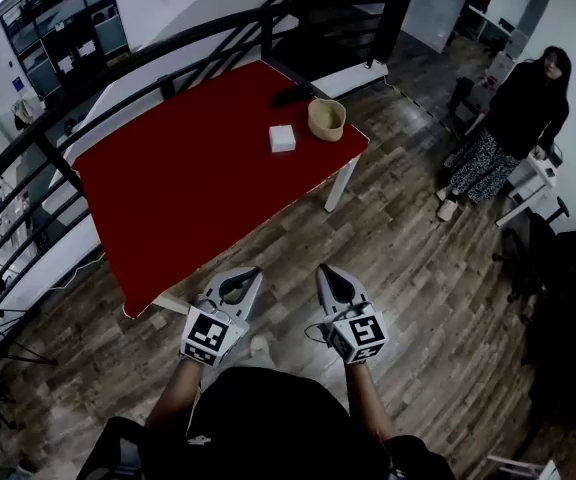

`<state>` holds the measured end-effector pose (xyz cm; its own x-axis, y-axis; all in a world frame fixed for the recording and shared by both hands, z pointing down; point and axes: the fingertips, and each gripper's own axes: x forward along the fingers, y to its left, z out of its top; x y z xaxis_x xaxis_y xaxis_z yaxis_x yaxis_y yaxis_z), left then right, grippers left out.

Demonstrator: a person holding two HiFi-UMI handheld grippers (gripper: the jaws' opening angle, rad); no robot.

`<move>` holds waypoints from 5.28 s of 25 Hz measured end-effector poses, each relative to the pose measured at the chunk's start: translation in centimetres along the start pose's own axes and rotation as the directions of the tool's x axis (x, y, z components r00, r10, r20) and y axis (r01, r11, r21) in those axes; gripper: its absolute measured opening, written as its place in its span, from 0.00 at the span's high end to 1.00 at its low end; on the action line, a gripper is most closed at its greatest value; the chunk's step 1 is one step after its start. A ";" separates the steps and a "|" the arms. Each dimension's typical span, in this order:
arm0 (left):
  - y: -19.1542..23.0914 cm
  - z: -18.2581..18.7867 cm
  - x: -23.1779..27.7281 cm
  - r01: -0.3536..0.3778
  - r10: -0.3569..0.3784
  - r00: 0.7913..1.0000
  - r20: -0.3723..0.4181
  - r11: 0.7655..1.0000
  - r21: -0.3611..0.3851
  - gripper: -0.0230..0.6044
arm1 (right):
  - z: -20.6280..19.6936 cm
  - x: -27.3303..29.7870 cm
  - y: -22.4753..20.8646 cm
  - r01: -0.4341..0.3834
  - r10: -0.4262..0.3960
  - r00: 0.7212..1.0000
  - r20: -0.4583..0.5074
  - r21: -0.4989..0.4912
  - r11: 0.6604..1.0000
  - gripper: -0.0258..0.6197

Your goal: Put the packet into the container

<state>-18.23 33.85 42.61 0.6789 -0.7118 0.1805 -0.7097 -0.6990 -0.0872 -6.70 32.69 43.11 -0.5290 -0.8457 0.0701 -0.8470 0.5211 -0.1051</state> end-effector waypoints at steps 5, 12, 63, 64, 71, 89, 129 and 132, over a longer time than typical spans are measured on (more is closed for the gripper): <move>3.4 -1.1 0.9 0.013 -0.013 1.000 -0.008 1.000 -0.012 0.95 | -0.4 3.5 -0.3 0.020 -0.020 1.000 -0.004 0.002 1.000 0.93; 6.4 -1.5 2.5 0.032 -0.032 0.999 -0.013 0.998 -0.052 0.95 | -1.1 6.5 -0.7 0.036 -0.036 0.999 -0.031 -0.006 0.999 0.93; 18.5 3.3 42.2 -0.055 0.048 0.998 -0.042 0.981 -0.185 0.95 | 2.3 28.4 -36.6 -0.094 0.094 0.995 -0.023 0.023 0.995 0.93; 18.8 3.4 42.4 -0.060 0.052 0.998 -0.044 0.982 -0.181 0.95 | 2.3 28.6 -36.8 -0.095 0.096 0.995 -0.022 0.025 0.995 0.93; 20.6 3.6 44.3 -0.066 0.059 0.997 -0.042 0.981 -0.182 0.95 | 2.6 30.5 -38.5 -0.095 0.096 0.995 -0.019 0.033 0.995 0.93; 31.4 2.1 49.7 -0.020 0.010 0.999 -0.053 0.980 -0.199 0.95 | 3.3 42.4 -40.6 -0.086 0.087 0.995 -0.039 0.018 0.996 0.93; 36.7 -22.4 56.8 0.550 -0.355 0.506 -0.786 0.835 -0.024 0.18 | 0.1 47.3 -42.0 -0.142 0.146 0.971 -0.188 0.031 0.989 0.93; 36.9 -23.2 57.2 0.562 -0.343 0.497 -0.797 0.827 -0.006 0.18 | -0.3 47.6 -41.9 -0.144 0.148 0.969 -0.197 0.034 0.989 0.93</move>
<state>-9.93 -31.03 72.43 0.4312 -0.0592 0.9003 -0.2069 -0.9777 0.0348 3.65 -29.37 51.15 -0.6482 -0.7201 0.2476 -0.7598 0.6331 -0.1480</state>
